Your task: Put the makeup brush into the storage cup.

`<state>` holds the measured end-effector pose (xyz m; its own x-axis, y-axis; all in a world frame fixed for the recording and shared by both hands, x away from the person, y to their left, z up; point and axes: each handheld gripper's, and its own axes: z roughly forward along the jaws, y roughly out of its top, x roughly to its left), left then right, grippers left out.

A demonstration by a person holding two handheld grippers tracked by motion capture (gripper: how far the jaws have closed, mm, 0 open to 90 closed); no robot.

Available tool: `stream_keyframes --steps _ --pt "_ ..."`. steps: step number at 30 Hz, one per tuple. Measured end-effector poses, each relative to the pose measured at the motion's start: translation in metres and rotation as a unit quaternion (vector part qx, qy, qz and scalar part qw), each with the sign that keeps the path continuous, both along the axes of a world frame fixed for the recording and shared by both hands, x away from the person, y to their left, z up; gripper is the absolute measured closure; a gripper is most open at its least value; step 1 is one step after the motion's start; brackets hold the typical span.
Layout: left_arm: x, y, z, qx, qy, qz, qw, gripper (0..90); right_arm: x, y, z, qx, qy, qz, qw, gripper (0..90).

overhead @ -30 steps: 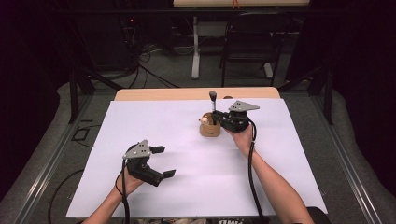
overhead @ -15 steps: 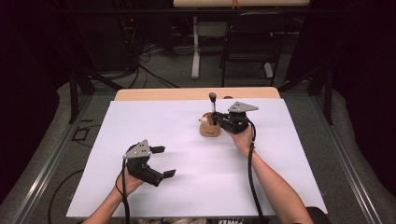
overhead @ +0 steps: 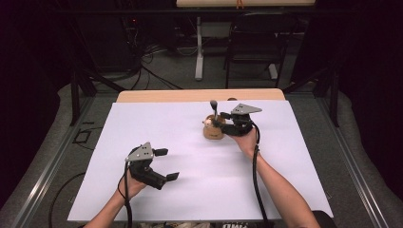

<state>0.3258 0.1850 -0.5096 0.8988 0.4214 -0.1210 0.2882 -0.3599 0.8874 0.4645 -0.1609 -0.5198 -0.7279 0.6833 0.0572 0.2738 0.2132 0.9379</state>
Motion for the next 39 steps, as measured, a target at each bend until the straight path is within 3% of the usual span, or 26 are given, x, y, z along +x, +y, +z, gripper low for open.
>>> stream_keyframes --steps 1,3,10,27,39 --pt "0.000 0.000 0.000 0.000 0.000 0.000 1.0000 0.2 -0.001 0.000 0.001 -0.001 -0.002 -0.003 1.0000 26.5" --pt "0.000 0.000 0.000 -0.001 0.000 0.001 1.0000 0.2 -0.003 -0.001 0.005 -0.002 -0.003 -0.007 1.0000 17.0" --pt "0.000 0.000 0.000 0.000 0.001 0.000 1.0000 0.1 -0.011 -0.003 0.014 -0.023 0.006 0.020 0.9995 3.7" --pt "-0.001 -0.001 0.001 0.004 -0.001 0.002 1.0000 0.0 -0.051 -0.019 0.040 -0.046 -0.003 0.076 0.9960 0.0" --pt "-0.002 -0.001 0.001 0.001 -0.001 0.002 1.0000 0.0 -0.084 -0.029 0.054 -0.070 -0.018 0.091 0.9932 0.0"
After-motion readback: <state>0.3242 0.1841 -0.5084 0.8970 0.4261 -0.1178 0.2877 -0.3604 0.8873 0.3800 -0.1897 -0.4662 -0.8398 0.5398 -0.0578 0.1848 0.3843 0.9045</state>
